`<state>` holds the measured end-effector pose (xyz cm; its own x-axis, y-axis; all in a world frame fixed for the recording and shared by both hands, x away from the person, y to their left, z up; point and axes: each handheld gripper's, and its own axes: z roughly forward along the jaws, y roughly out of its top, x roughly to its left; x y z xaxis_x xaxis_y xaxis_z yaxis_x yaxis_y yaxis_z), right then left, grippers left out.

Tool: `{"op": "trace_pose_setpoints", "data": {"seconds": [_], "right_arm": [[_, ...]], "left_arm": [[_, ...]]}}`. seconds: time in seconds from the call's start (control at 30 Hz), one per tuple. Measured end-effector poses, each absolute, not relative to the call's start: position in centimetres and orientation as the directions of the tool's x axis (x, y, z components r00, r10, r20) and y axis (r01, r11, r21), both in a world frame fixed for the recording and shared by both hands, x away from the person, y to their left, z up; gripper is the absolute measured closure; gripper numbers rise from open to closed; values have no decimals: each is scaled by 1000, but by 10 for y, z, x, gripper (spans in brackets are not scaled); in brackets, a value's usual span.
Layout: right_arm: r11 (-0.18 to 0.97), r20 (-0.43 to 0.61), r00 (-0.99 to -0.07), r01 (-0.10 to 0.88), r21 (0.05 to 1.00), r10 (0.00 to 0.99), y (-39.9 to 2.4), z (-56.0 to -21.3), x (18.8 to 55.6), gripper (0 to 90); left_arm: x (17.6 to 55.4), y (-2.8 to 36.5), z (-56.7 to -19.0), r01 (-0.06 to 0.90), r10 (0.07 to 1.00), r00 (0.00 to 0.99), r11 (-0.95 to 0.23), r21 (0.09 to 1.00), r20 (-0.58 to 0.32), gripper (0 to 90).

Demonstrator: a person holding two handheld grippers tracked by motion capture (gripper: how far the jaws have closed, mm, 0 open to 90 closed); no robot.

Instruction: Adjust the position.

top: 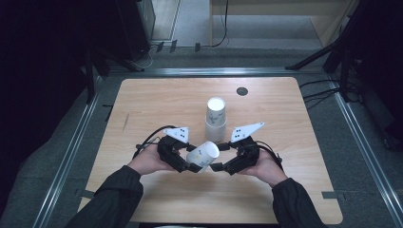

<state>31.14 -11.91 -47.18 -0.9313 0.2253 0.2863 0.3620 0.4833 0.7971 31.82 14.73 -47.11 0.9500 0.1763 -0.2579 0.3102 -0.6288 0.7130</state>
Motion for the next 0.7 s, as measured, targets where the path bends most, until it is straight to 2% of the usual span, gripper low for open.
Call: {"op": "trace_pose_setpoints", "data": {"seconds": [0.27, 0.43, 0.7], "right_arm": [[514, 247, -927, 364, 777, 282, -132, -468, 299, 219], [505, 235, -918, 374, 778, 318, -138, -465, 295, 225], [484, 225, -918, 366, 795, 325, -134, -464, 300, 227]], "left_arm": [[321, 151, -456, 263, 164, 964, -685, 680, -208, 265], [330, 152, -430, 213, 155, 977, -735, 644, -145, 265], [332, 144, -415, 179, 141, 984, -782, 597, -110, 264]]}}
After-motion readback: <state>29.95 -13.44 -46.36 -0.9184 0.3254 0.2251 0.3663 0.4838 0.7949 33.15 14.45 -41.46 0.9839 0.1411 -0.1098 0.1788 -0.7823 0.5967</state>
